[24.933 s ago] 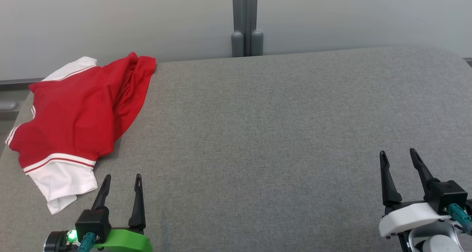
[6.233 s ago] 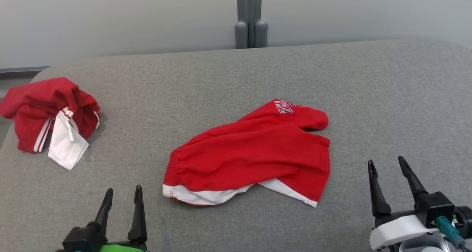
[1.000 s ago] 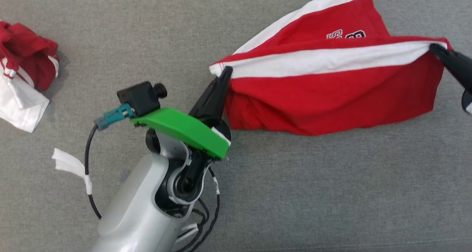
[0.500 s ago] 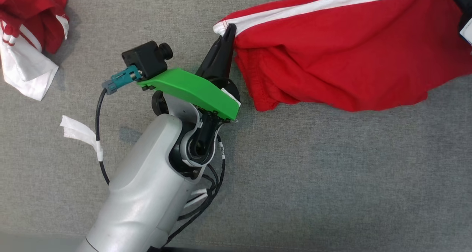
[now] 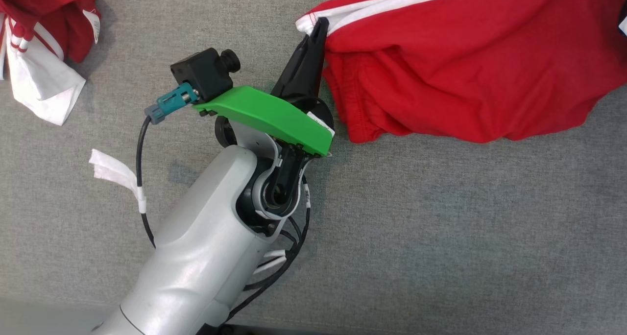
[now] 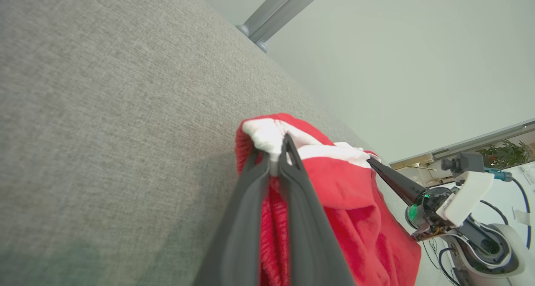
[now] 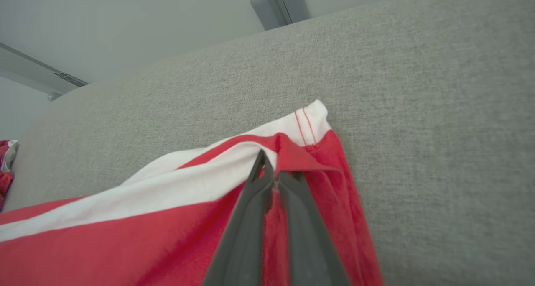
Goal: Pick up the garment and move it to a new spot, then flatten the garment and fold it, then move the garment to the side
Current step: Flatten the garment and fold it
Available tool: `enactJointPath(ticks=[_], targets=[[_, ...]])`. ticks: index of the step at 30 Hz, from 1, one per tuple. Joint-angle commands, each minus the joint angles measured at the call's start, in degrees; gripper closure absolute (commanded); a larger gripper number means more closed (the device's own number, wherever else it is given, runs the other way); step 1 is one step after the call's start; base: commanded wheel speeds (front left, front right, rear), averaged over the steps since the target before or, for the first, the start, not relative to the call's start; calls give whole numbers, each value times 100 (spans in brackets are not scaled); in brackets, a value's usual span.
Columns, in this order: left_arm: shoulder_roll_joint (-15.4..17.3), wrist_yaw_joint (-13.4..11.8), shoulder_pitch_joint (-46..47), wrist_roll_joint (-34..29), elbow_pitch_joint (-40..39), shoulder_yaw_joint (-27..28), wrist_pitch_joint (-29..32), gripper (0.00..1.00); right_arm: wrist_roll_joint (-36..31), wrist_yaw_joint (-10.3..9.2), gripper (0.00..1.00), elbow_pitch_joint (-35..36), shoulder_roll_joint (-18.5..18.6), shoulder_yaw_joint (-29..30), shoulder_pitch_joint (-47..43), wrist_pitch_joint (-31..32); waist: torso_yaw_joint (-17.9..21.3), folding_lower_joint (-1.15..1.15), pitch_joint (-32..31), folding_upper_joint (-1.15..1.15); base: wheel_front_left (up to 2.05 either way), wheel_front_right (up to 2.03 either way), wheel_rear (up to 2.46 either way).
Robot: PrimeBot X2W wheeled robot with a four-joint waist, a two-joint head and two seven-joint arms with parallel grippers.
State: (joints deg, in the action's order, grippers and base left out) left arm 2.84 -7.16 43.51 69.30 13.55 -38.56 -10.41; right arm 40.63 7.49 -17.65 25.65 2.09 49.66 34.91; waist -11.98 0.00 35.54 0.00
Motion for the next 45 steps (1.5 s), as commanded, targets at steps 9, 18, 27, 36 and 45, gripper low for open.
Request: enactJointPath(ticks=[9, 18, 27, 36, 45], targets=[[75, -161, -10, -126, 193, -123, -33, 0, -286, 0, 0, -250, -29, -70, -1, -394, 85, 0, -93, 0, 0, 0, 0], [719, -764, -462, -1460, -350, -67, -454, 0, -656, 0, 0, 173, 464, -412, -358, -681, 224, 0, -406, 0, 0, 0, 0], [636, -901, -1935, -4113, -1814, 920, -478, 0, -1170, 0, 0, 440, 891, -740, -972, -126, 130, 0, -294, 0, 0, 0, 0], [103, -181, -2702, -5245, -1912, 1461, -480, 0, -1021, 24, 70, -97, 124, -836, -1013, 138, -205, 0, -285, 0, 0, 0, 0], [12, 190, -3175, -5435, -1740, 1977, -481, 0, -506, -5, 100, -196, 114, -314, -1183, -205, 43, 0, -796, 0, 0, 0, 0]])
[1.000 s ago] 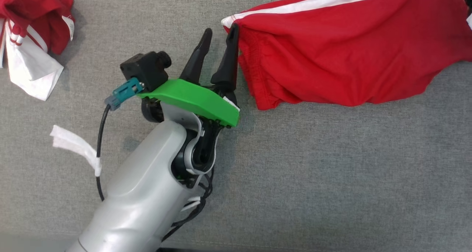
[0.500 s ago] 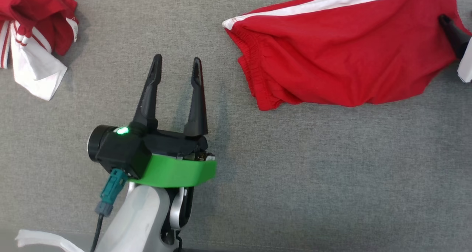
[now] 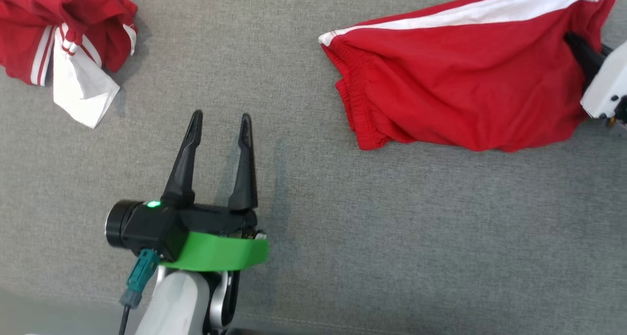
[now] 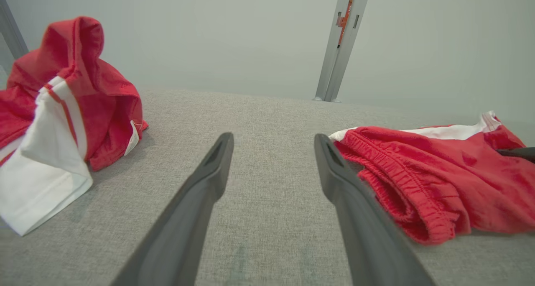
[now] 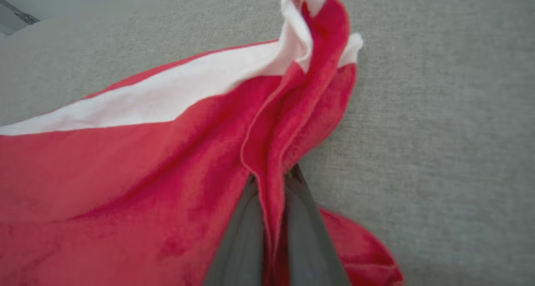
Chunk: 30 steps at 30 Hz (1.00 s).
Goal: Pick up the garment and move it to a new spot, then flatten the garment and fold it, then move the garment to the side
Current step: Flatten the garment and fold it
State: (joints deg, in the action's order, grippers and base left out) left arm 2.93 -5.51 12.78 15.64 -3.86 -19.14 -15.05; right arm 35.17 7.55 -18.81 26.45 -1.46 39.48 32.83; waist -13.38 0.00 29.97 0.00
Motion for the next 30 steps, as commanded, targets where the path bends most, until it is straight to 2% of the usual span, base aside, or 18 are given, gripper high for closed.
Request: enactJointPath(ticks=[1, 7, 13, 16, 19, 22, 28, 30], targets=[[3, 59, -171, -59, 18, 82, -17, 0, 107, -12, 100, -83, 71, 136, -218, -13, 236, 0, -318, 0, 0, 0, 0], [4, 254, -690, -118, 146, 445, -17, 0, 312, -11, 100, -220, 420, 1068, -807, -146, 458, 0, -808, 0, 0, 0, 0], [3, 367, -978, -55, 160, 581, -17, 0, -5, -8, 100, -248, 629, 2121, -1151, -211, 466, 0, -1019, 0, 0, 0, 0], [2, 347, -1020, 21, 145, 506, -17, 0, -219, -7, 100, 16, 418, 2177, -1051, -94, 455, 0, -1059, 0, 0, 0, 0], [2, 328, -1002, 65, 149, 377, -17, 0, -350, -8, 100, 318, 133, 1934, -871, 54, 434, 0, -1054, 0, 0, 0, 0], [2, 301, -940, 96, 198, 260, -18, 0, -526, -7, 100, 523, -346, 1528, -677, 167, 408, 0, -1043, 0, 0, 0, 0], [3, 293, -808, 110, 316, 122, -18, 0, -1082, -8, 100, 309, -1178, 930, -346, 173, 257, 0, -1014, 0, 0, 0, 0], [2, 273, -778, 135, 341, 109, -18, 0, -1304, -8, 100, 166, -1324, 884, -283, 81, 192, 0, -1019, 0, 0, 0, 0]])
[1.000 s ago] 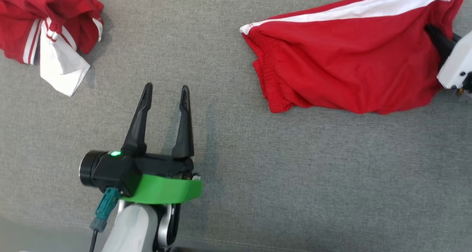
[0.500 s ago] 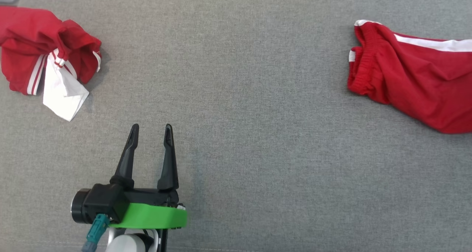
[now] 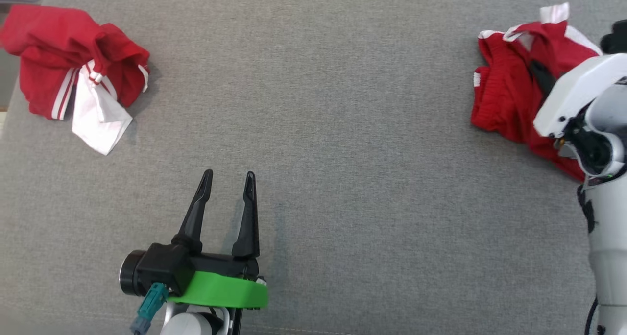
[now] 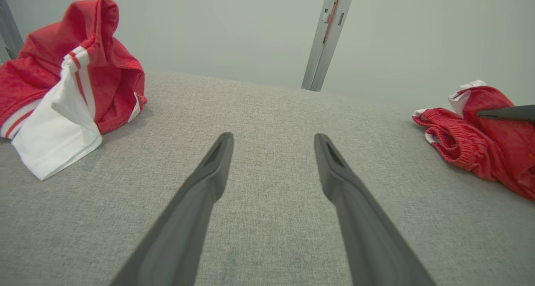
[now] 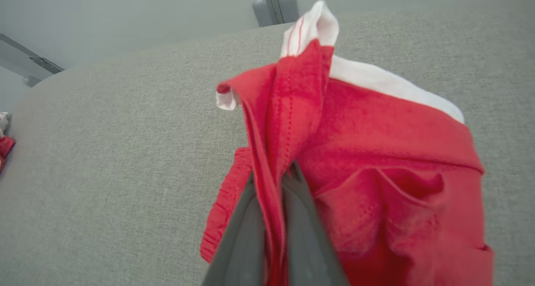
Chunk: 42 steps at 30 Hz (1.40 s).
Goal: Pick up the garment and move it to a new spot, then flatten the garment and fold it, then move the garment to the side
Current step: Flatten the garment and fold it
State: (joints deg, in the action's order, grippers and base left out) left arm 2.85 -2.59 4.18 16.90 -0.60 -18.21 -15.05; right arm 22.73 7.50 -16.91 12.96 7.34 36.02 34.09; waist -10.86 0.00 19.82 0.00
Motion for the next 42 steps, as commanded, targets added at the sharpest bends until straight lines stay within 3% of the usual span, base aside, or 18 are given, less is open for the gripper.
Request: enactJointPath(ticks=[1, 5, 6, 7, 8, 14, 18, 21, 24, 27, 32, 38, 39, 41, 42], targets=[[10, -28, 89, 12, 29, 7, -18, 0, -115, -2, 100, -86, -39, -14, 72, -72, -86, 0, -10, 0, 0, 0, 0], [10, -57, 28, 62, 70, 3, -18, 0, -343, -2, 100, -342, -176, -30, 115, -239, -153, 0, -36, 0, 0, 0, 0], [10, -59, 9, 59, 78, 0, -18, 0, -401, -2, 96, -382, -183, -16, 135, -320, -161, 0, -46, 0, 0, 0, 0], [10, -64, -19, 61, 89, -5, -18, 0, -449, -2, 59, -433, -206, -15, 159, -425, -165, 0, -62, 0, 0, 0, 0], [10, -70, -42, 73, 99, -7, -18, 0, -469, -2, 0, -458, -235, -38, 161, -492, -163, 0, -71, 0, 0, 0, 0], [9, -83, -116, 77, 143, 5, -18, 0, -199, -2, 0, -381, -457, -396, 17, -790, -63, 0, -161, 0, 0, 0, 0], [10, -86, -164, 47, 181, 79, -18, 0, 242, -2, 0, 136, -527, -838, -306, -985, 53, 0, -328, 0, 0, 0, 0], [9, -98, -276, 27, 188, 161, -18, 0, 366, -2, 0, 683, -377, -1079, -680, -1326, 194, 0, -512, 0, 0, 0, 0], [10, -100, -367, 8, 156, 247, -18, 0, 27, -2, 0, 1157, -63, -1179, -1050, -1886, 325, 0, -702, 0, 0, 0, 0], [10, -115, -541, -32, 154, 354, -18, 0, -514, -2, 0, 1401, 170, -1066, -1524, -2587, 466, 0, -935, 0, 0, 0, 0], [10, -144, -745, -94, 74, 505, -17, 0, -747, -5, 0, 1530, 313, -562, -2181, -3423, 604, 0, -1111, 0, 0, 0, 0], [10, -14, -592, -201, -3, 592, -17, 0, -1081, -1, 0, 1050, 509, 178, -2307, -4007, 529, 0, -773, 0, 0, 0, 0], [10, 16, -519, -207, -16, 591, -17, 0, -1116, -1, 8, 920, 551, 224, -2202, -4027, 489, 0, -668, 0, 0, 0, 0], [11, 52, -434, -235, 1, 599, -15, 0, -1097, -1, 78, 645, 601, 156, -2000, -4029, 404, 0, -496, 0, 0, 0, 0], [11, 65, -398, -255, 15, 600, -11, 0, -1107, -2, 100, 473, 653, 106, -1882, -3997, 357, 0, -404, 0, 0, 0, 0]])
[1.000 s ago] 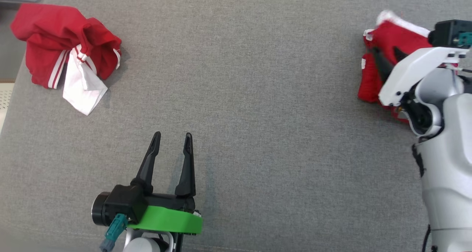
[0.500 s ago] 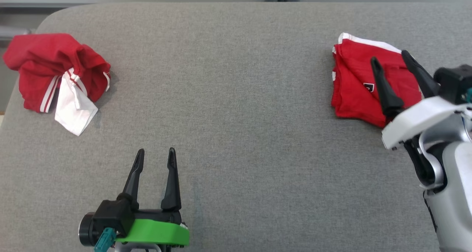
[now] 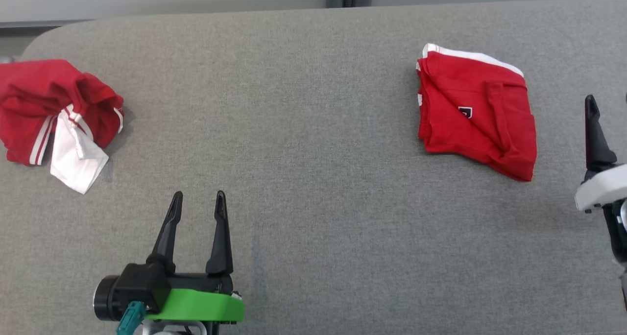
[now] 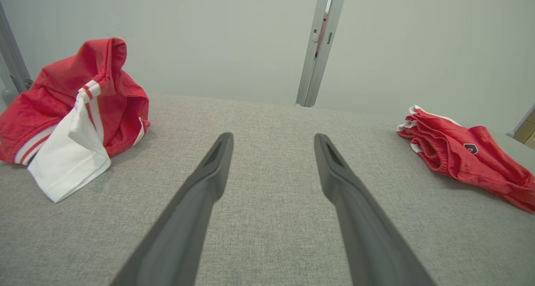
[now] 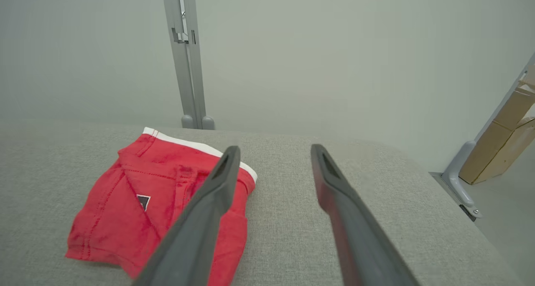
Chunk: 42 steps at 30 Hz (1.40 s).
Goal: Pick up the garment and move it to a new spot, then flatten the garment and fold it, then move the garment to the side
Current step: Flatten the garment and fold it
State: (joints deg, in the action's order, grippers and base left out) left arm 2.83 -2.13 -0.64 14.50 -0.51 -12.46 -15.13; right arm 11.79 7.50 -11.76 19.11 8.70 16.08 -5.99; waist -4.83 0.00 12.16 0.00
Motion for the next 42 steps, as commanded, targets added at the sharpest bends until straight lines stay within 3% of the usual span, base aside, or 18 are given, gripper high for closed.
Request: enactJointPath(ticks=[1, 10, 17, 34, 39, 42], targets=[[12, 25, 127, -30, 9, 30, -2, 0, -5, -2, 100, -197, 70, -82, 227, 49, -284, 0, 442, 0, 0, 0, 0], [12, 45, 414, 35, 42, 49, -3, 0, -101, -6, 100, -1756, 437, -737, 1282, -22, -647, 0, 897, 0, 0, 0, 0], [12, 3, 414, 85, 77, 111, -2, 0, 189, -6, 100, -2309, 531, -1380, 1498, -293, -681, 0, 853, 0, 0, 0, 0], [13, -41, 226, 112, 138, 60, -2, 0, 1730, -6, 100, -1464, 1068, -4062, 1222, -143, -491, 0, 458, 0, 0, 0, 0], [13, -41, 135, 115, 215, 111, -3, 0, 1910, -6, 100, -1466, 1047, -4553, 1196, -123, -476, 0, 201, 0, 0, 0, 0], [13, -15, 56, 47, 279, 192, -3, 0, 1959, -6, 100, -1472, 1004, -4534, 1111, -323, -447, 0, -48, 0, 0, 0, 0]])
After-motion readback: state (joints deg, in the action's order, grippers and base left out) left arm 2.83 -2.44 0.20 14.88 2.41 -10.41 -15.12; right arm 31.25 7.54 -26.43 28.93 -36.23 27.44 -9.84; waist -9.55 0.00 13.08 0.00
